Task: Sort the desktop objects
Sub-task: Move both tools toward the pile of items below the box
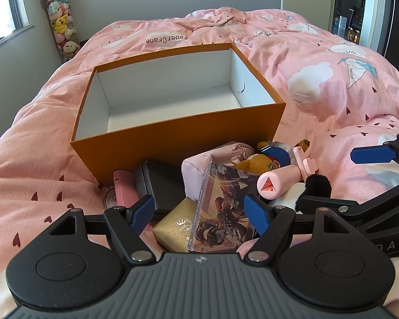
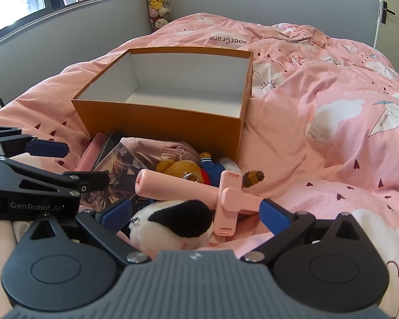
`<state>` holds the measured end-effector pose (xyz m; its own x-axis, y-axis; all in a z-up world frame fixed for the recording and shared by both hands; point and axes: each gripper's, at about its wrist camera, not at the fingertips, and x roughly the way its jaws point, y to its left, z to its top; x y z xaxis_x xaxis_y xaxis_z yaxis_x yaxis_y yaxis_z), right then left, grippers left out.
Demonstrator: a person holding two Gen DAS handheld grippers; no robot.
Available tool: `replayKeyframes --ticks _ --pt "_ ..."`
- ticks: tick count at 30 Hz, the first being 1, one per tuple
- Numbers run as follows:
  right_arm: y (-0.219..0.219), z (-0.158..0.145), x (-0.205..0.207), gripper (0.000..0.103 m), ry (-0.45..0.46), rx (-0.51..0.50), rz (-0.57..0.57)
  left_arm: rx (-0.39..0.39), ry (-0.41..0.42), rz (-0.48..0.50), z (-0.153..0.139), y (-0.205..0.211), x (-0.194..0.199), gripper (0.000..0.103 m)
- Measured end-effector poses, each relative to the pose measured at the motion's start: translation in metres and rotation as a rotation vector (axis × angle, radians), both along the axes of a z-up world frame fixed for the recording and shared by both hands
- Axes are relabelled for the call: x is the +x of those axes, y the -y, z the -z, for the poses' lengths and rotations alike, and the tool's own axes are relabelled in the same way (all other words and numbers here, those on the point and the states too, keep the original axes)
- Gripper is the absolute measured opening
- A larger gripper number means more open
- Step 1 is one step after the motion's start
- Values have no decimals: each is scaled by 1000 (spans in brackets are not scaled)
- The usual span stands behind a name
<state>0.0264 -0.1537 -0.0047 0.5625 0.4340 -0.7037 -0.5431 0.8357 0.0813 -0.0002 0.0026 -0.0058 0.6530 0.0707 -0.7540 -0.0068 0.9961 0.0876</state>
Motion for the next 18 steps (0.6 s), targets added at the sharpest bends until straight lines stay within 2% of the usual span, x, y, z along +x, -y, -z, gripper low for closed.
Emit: replayKeyframes --ticks 18 --pt "-1 3 2 102 -17 -1 -3 1 -10 -3 3 -1 0 87"
